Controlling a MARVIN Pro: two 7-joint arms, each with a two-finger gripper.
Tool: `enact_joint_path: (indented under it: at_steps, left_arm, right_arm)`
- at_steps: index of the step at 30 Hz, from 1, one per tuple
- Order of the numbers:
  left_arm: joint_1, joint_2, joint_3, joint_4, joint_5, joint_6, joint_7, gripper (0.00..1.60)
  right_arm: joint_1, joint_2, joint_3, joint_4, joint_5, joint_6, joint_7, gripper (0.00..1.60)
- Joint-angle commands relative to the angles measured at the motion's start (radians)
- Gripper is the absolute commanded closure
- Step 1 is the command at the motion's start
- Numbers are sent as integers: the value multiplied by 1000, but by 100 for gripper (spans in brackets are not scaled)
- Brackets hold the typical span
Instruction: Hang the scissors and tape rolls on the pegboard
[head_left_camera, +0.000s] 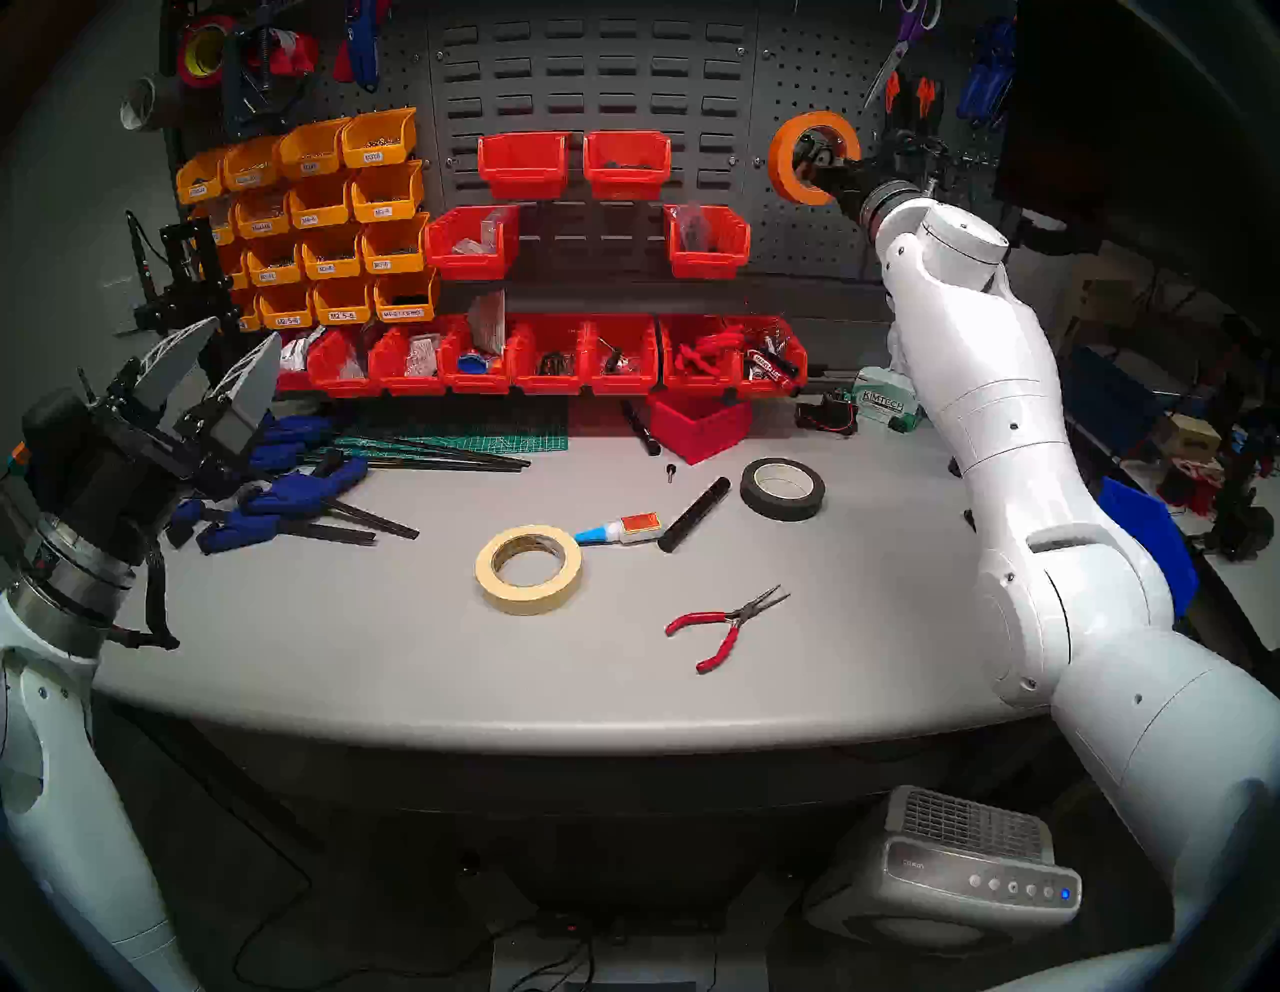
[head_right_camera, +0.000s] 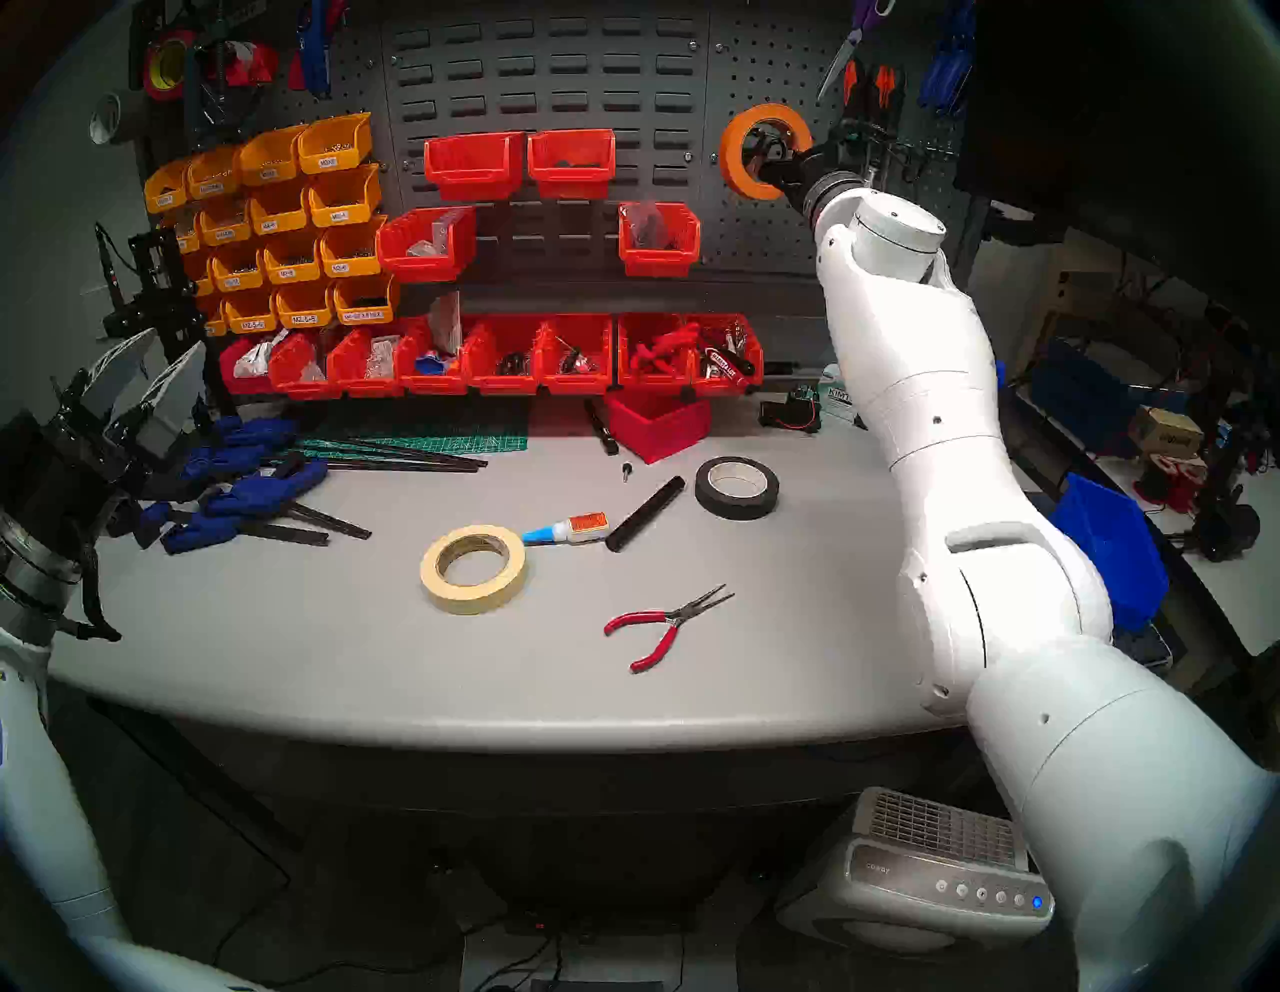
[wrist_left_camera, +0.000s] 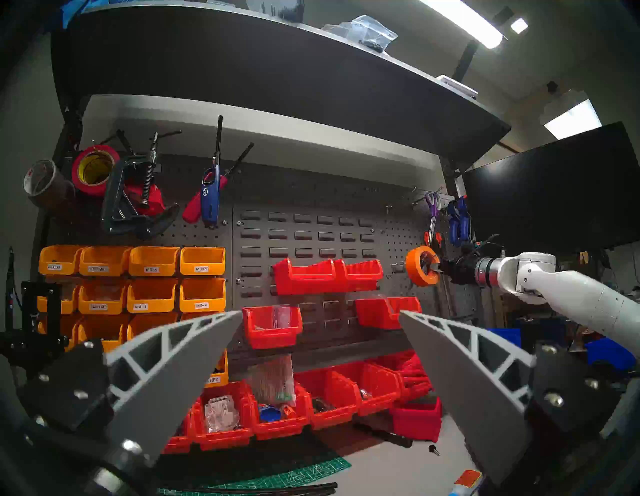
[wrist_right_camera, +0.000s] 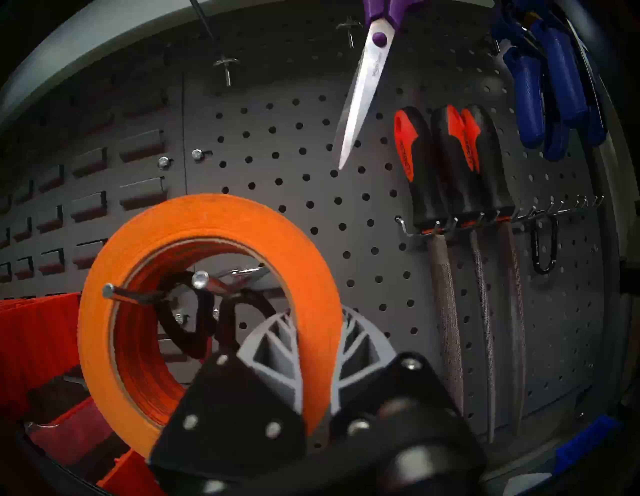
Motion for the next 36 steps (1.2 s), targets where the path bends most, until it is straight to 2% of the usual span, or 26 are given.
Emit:
enact_joint_path:
  at_steps: [1, 17, 19, 22, 24, 31, 32, 33, 36]
  left_arm:
    - [-10, 1, -2, -19, -8, -3, 2, 0]
    - [-10, 1, -2, -19, -8, -3, 1, 0]
    - [-10, 1, -2, -19, -8, -3, 2, 0]
    - [-10, 1, -2, -19, -8, -3, 2, 0]
    - [-10, 0, -2, -19, -8, -3, 2, 0]
    - [-10, 0, -2, -19, -8, -2, 2, 0]
    - [-10, 0, -2, -19, -8, -2, 2, 0]
    - [-10, 0, -2, -19, -8, -2, 2, 0]
    - [-10, 0, -2, -19, -8, -2, 2, 0]
  right_arm:
    - [83, -7, 1, 6, -10, -30, 5, 160]
    - [120, -22, -5, 57, -34, -36, 8, 157]
    - [114, -21, -2, 51, -35, -37, 8, 93]
    - [106, -15, 2, 42, -38, -38, 10, 91]
    - [101, -11, 5, 36, -39, -36, 11, 81]
    - [81, 1, 12, 8, -40, -34, 18, 78]
    - [68, 8, 13, -12, -40, -29, 22, 52]
    - [68, 8, 13, -12, -40, -29, 22, 52]
    - [43, 16, 16, -43, -39, -22, 25, 26]
